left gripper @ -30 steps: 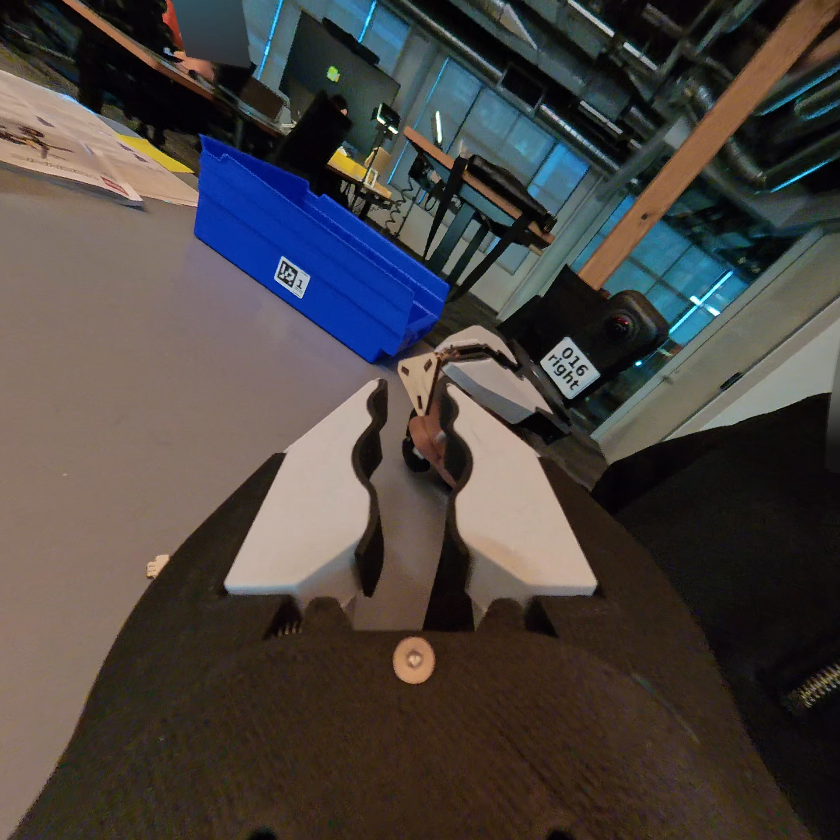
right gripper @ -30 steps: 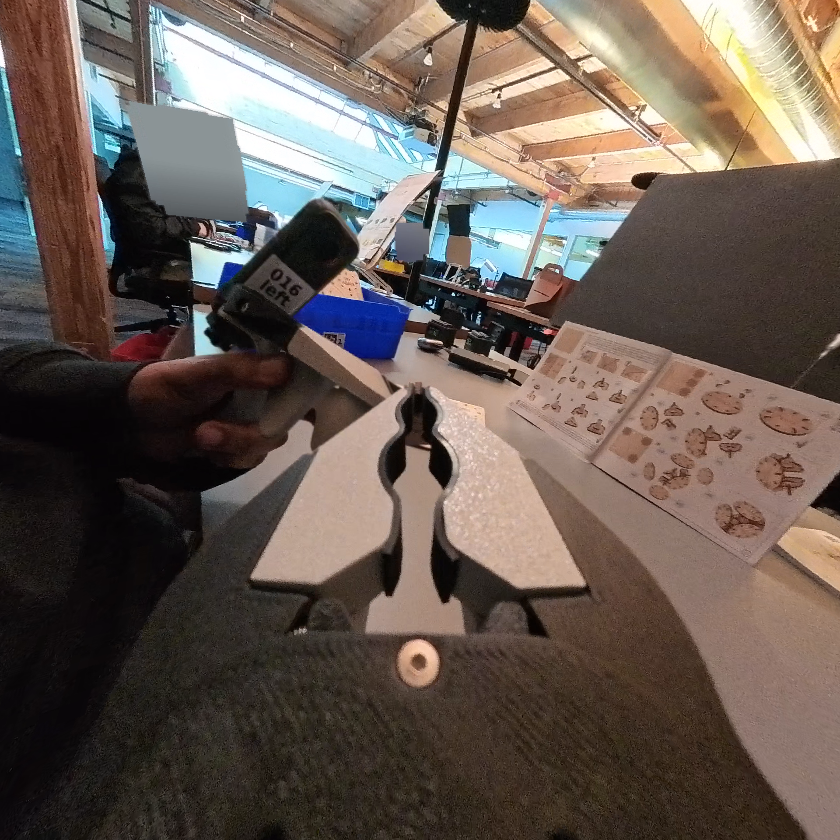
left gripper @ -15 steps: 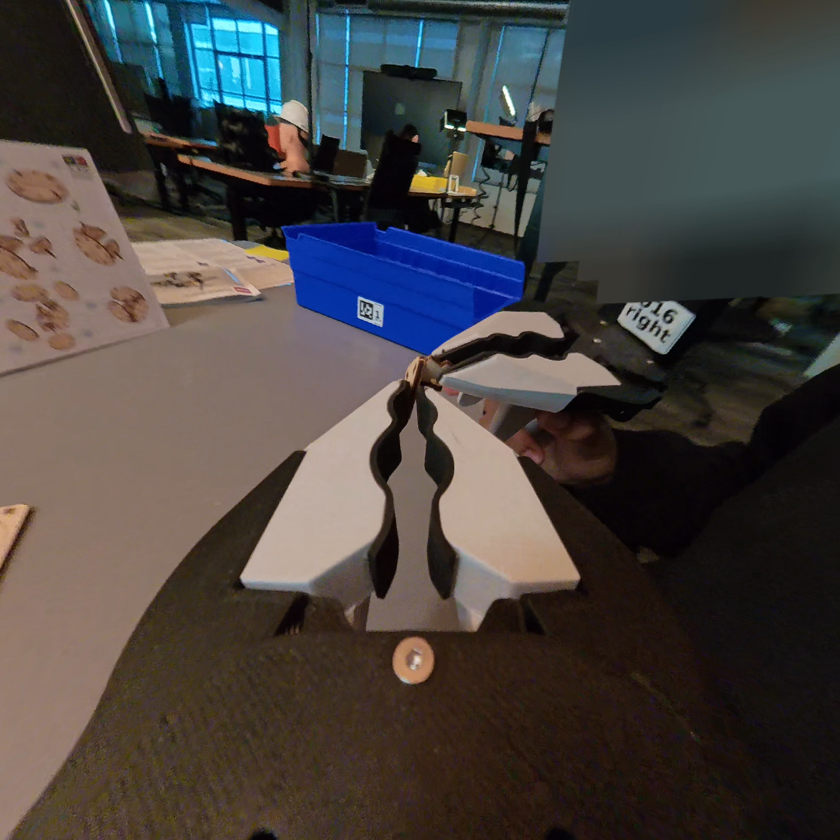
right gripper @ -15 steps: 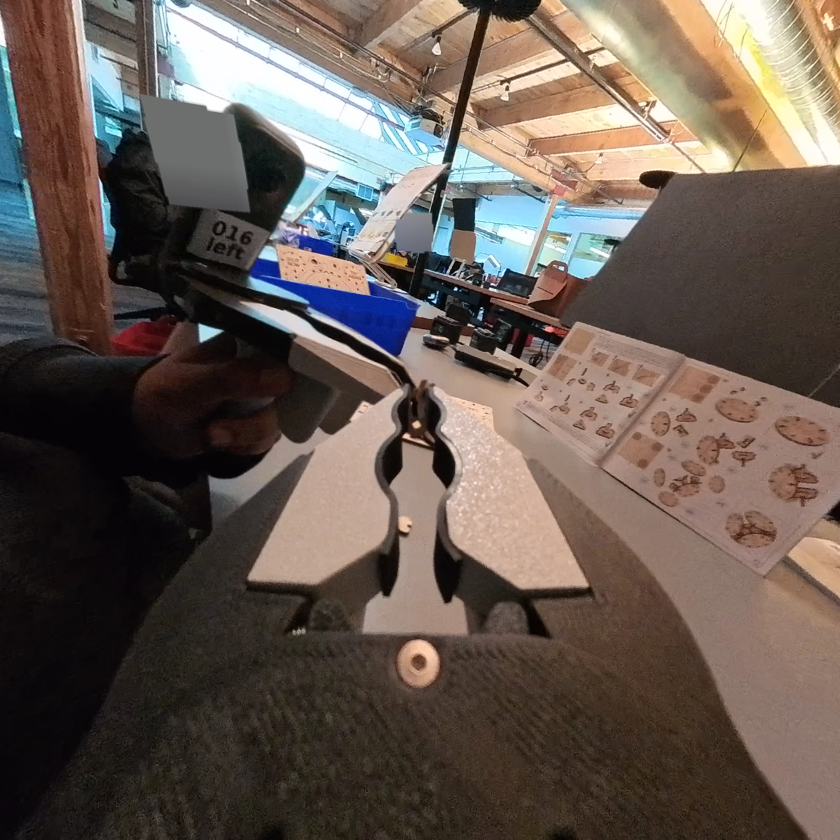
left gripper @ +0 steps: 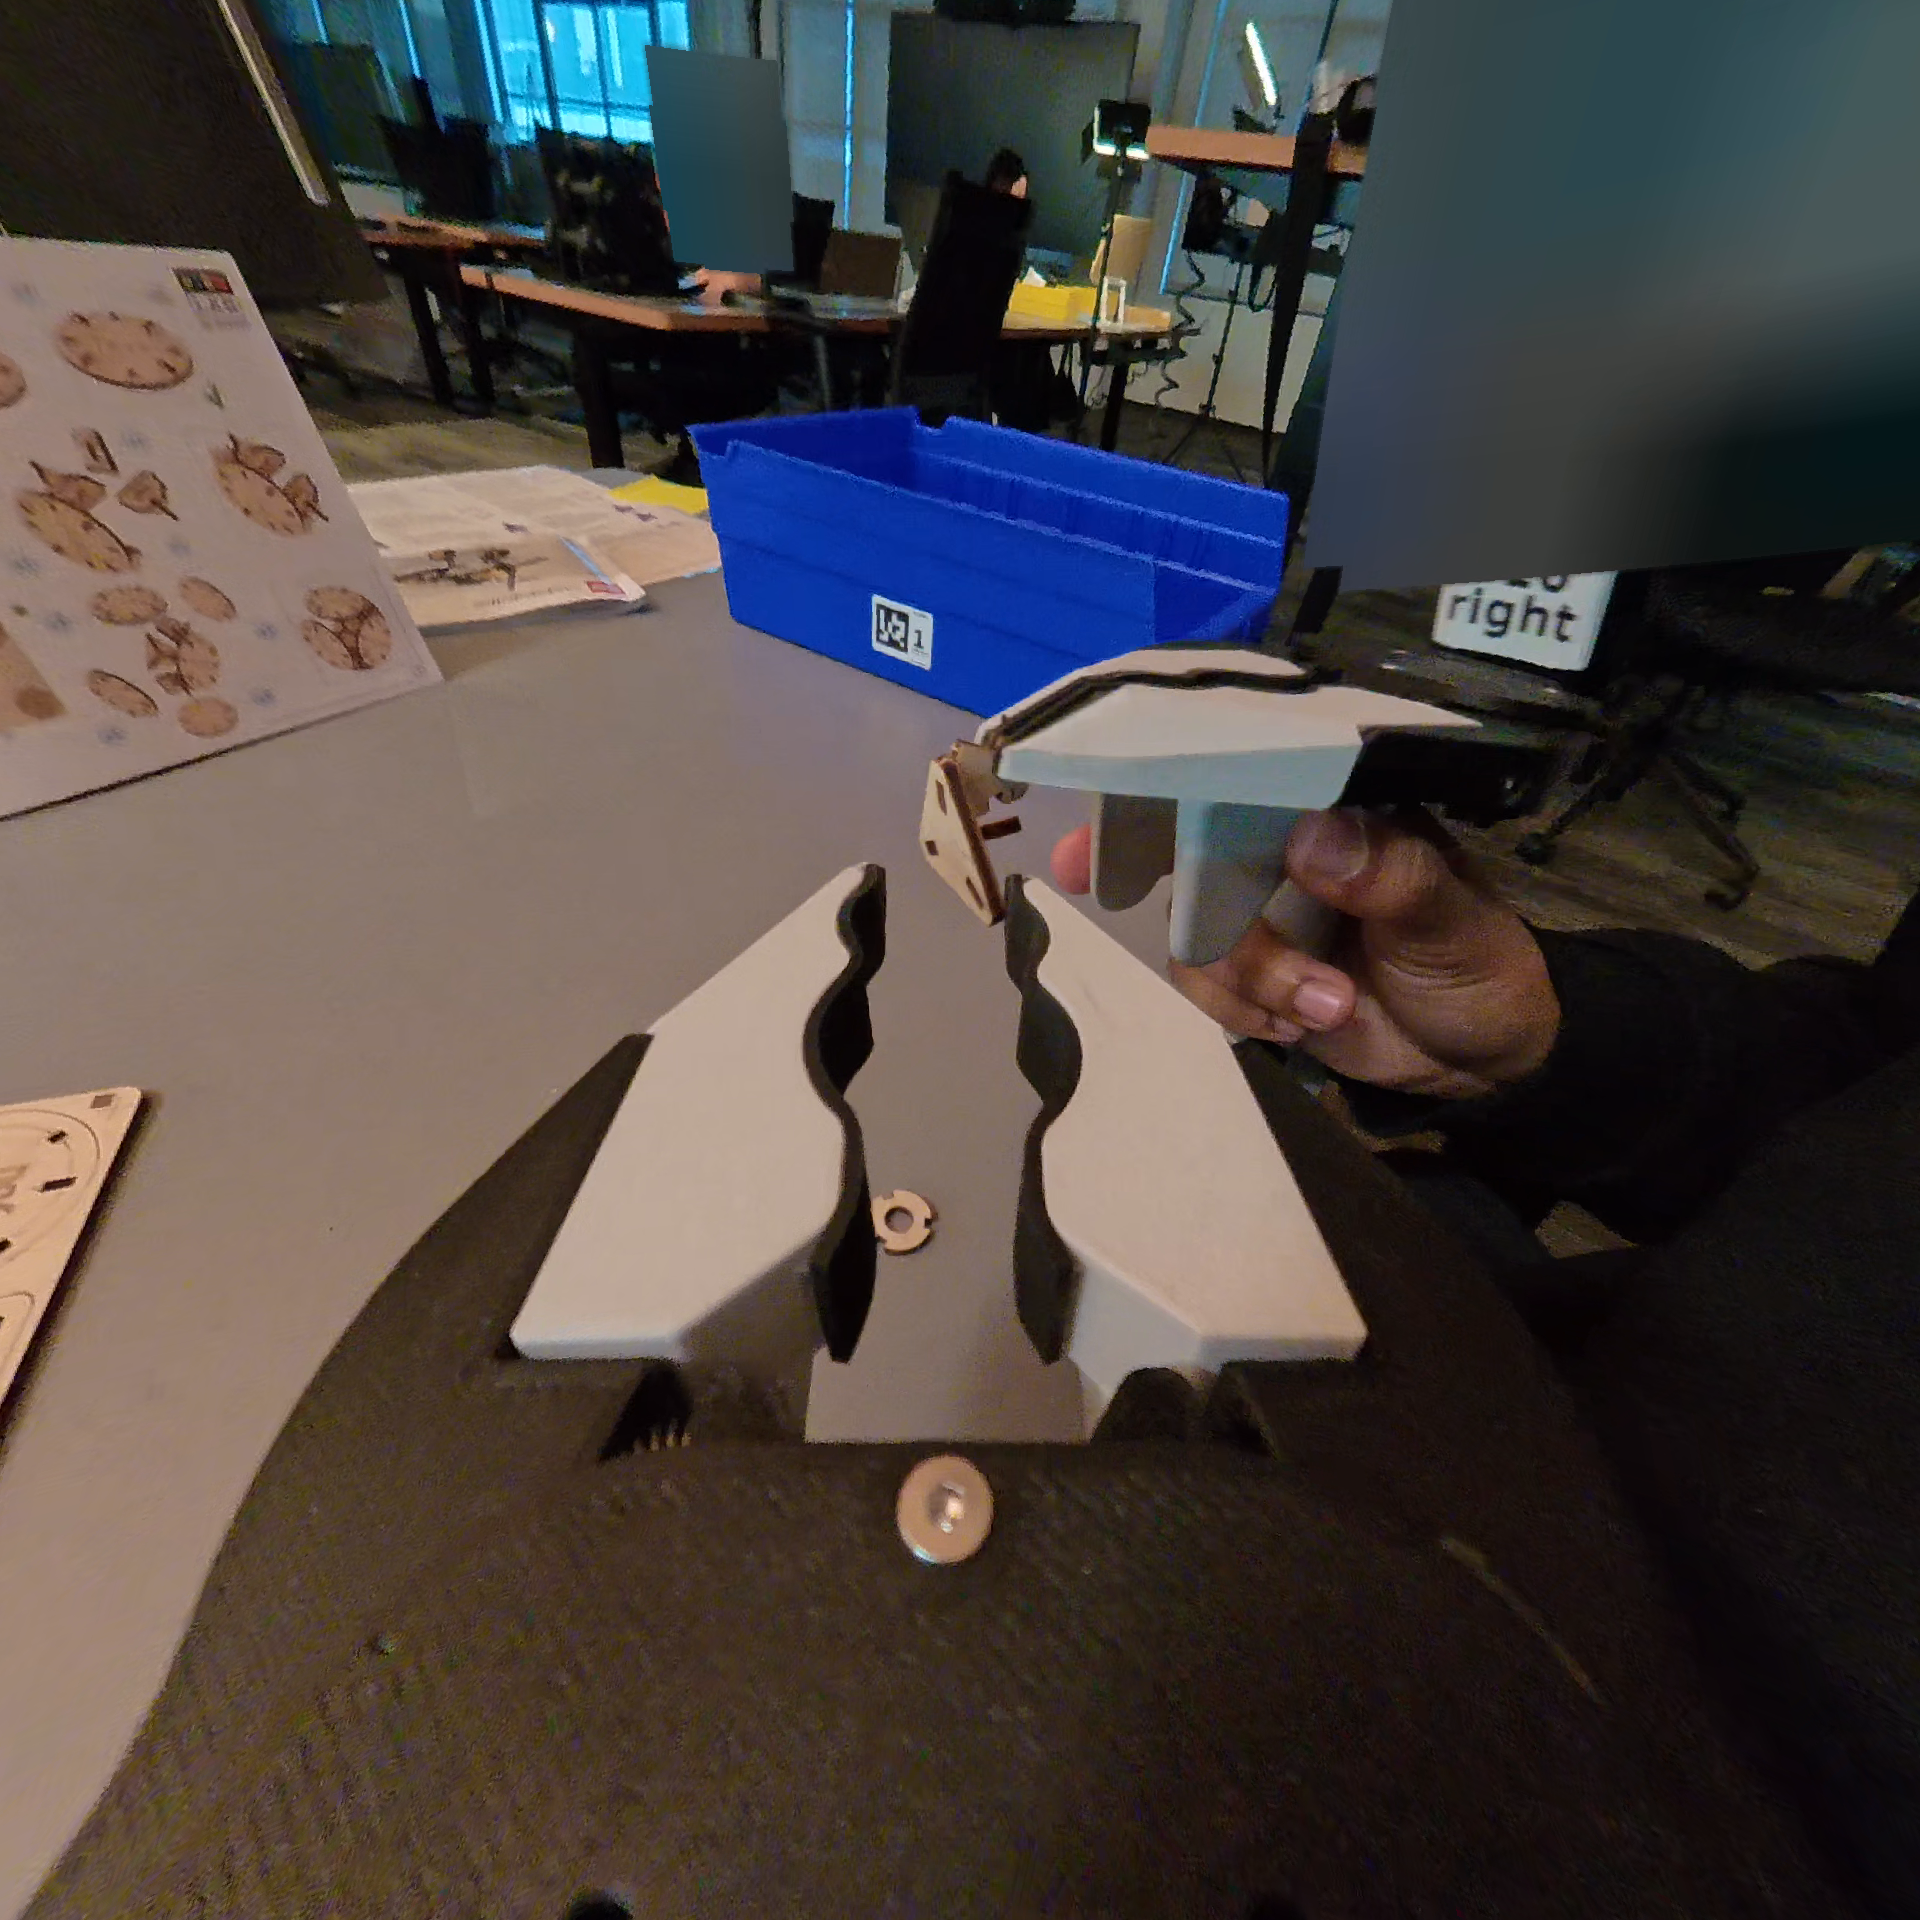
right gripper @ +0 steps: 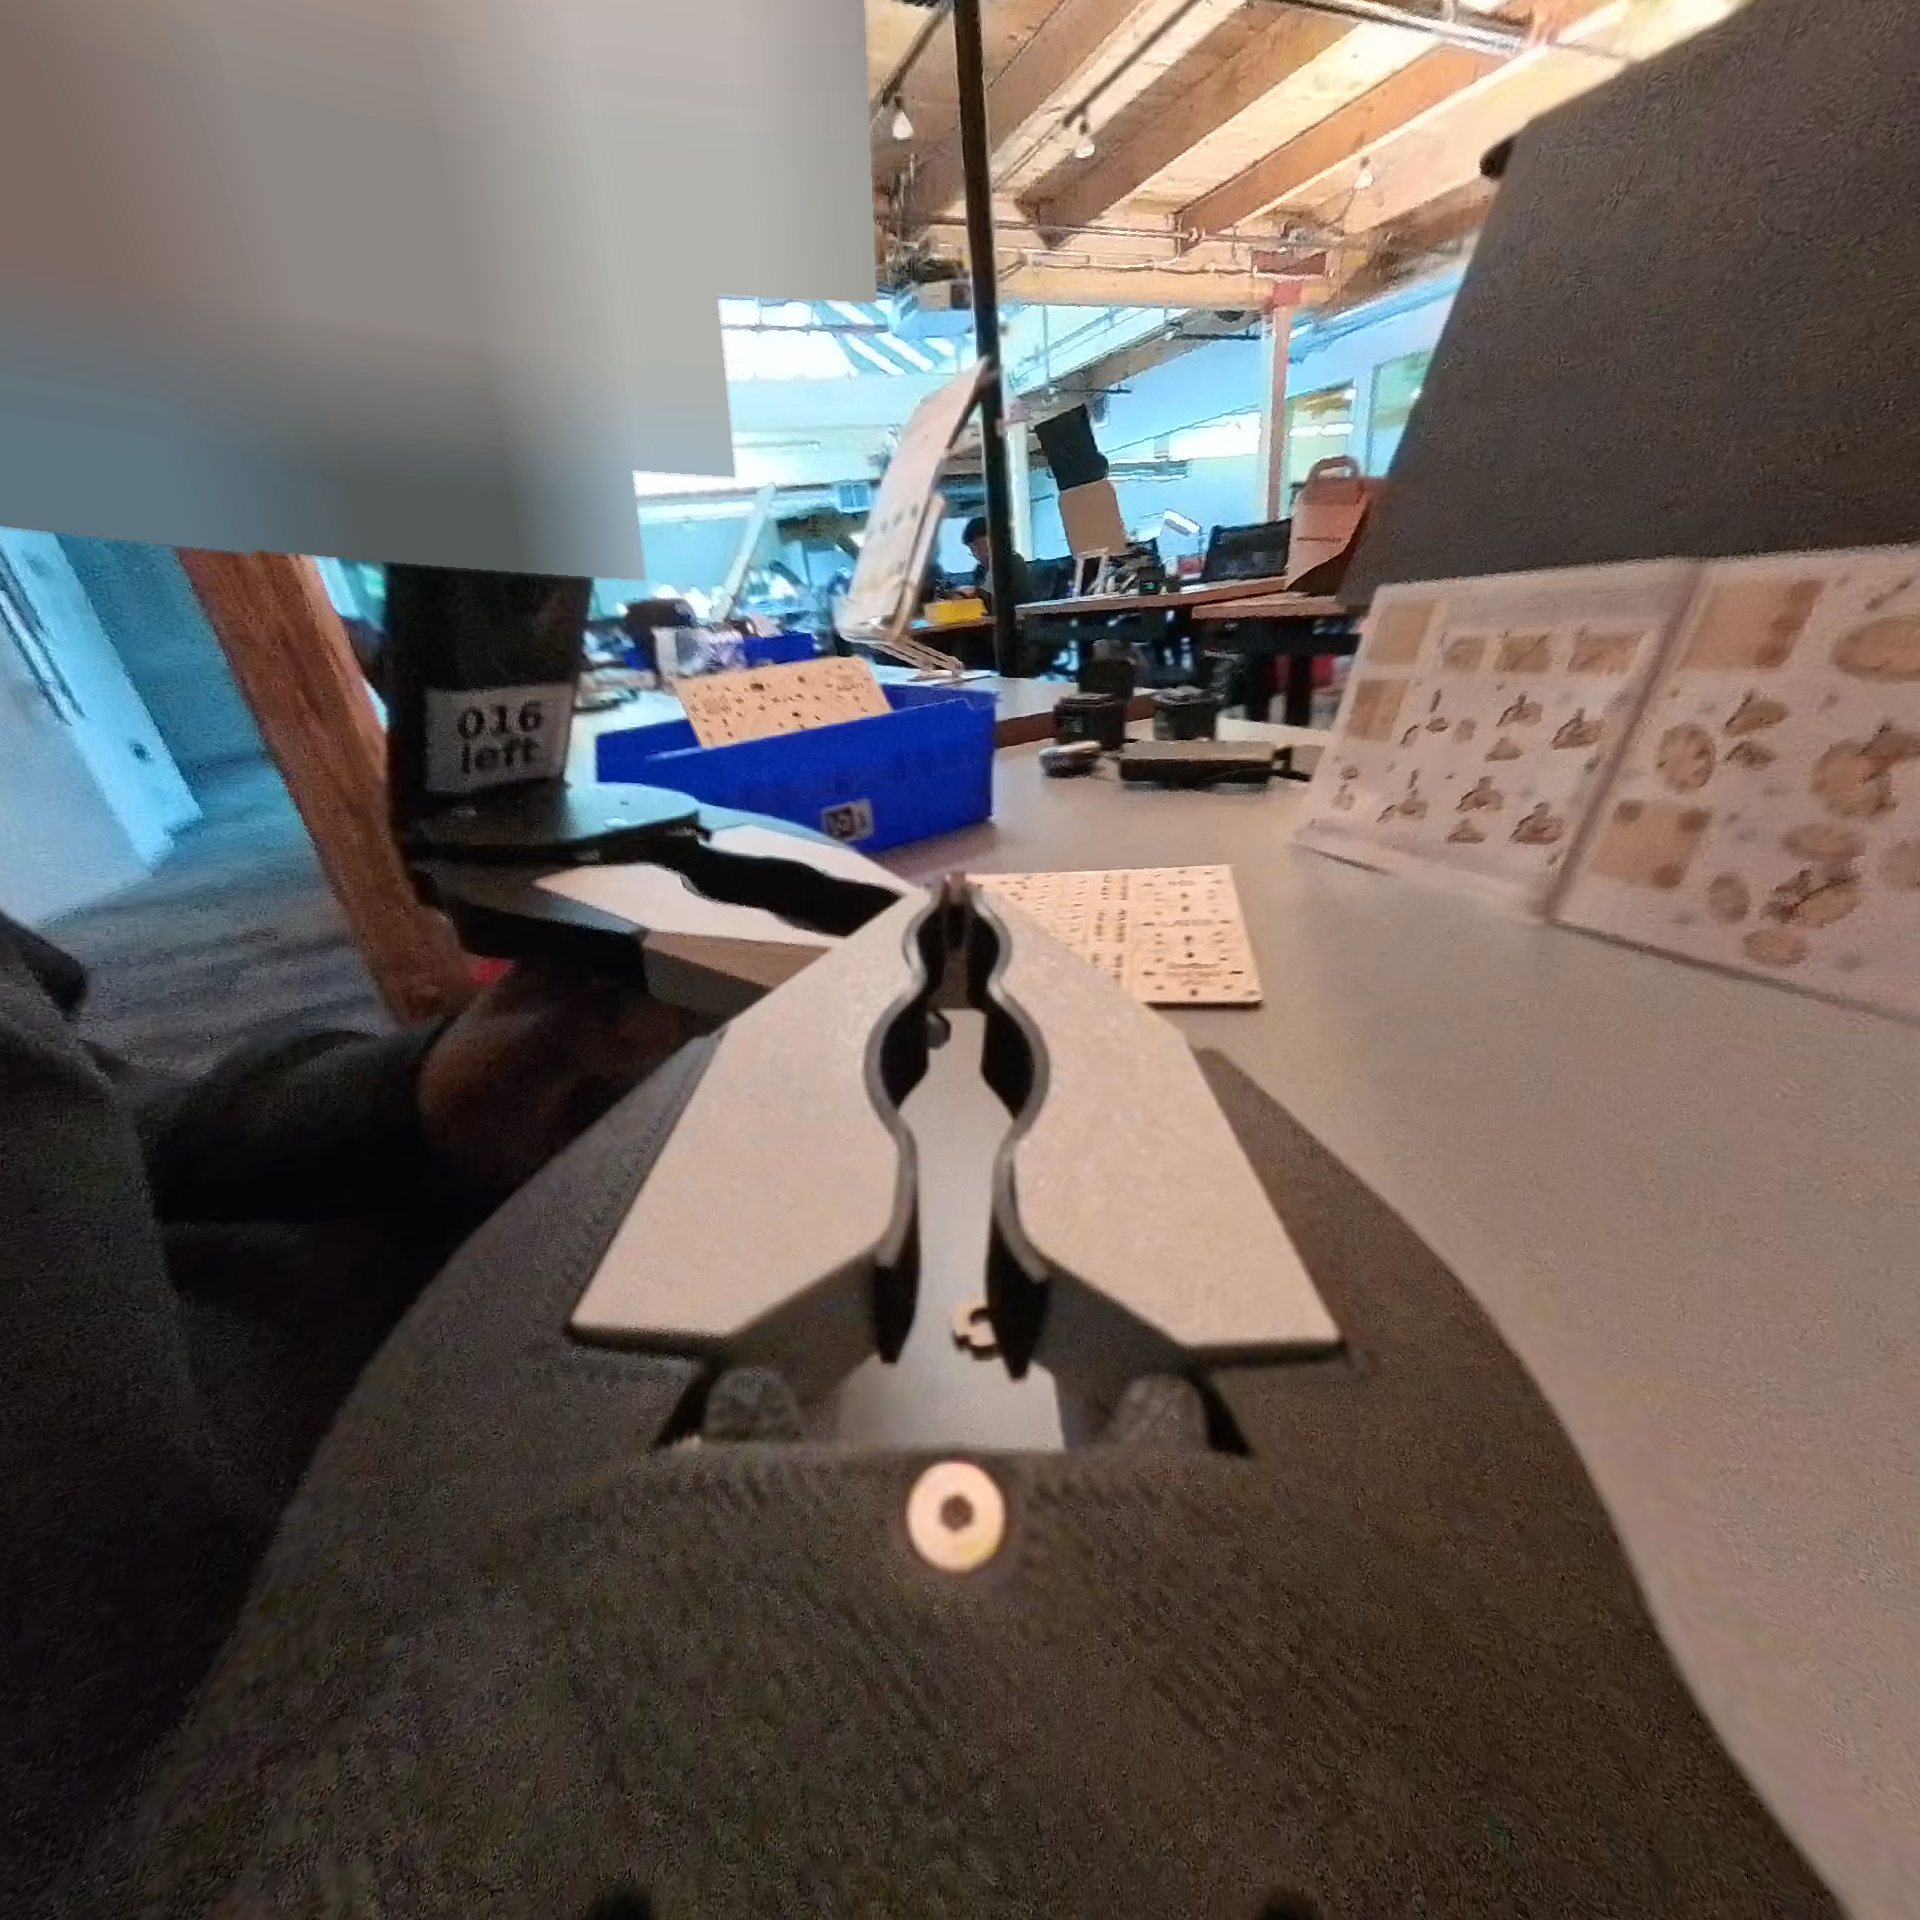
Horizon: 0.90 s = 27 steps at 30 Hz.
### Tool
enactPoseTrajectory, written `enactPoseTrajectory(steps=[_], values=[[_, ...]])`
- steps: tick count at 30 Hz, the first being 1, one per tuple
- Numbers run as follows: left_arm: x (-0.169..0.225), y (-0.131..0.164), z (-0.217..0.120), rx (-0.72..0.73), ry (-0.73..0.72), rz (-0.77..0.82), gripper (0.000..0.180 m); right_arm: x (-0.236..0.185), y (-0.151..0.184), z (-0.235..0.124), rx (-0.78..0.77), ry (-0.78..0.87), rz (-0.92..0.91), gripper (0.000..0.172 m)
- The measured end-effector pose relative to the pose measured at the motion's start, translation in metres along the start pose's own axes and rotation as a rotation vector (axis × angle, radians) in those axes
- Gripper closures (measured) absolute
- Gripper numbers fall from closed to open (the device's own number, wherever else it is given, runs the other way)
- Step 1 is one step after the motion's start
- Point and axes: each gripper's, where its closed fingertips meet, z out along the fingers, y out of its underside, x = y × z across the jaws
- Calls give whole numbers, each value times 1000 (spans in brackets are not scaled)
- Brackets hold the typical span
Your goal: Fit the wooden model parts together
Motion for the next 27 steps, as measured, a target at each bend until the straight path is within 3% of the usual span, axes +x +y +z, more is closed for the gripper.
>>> enactPoseTrajectory(steps=[6, 10, 14, 18, 27], values=[[-10, -5, -5, 32, -67, 22, 179, 1, 11, 5, -19, -44, 161, 170], [-14, -1, -6, -6, -102, 72, 179, 3, 16, 7, -60, -43, 183, 170], [-12, -1, -6, -41, -182, 251, 179, 3, 25, 9, -128, -58, 225, 160], [-13, 0, -5, -74, -262, 412, 179, 2, 26, 8, -153, -44, 188, 171], [-18, 9, -1, -88, -233, 344, 179, 7, 36, 10, -227, -8, 184, 171]])
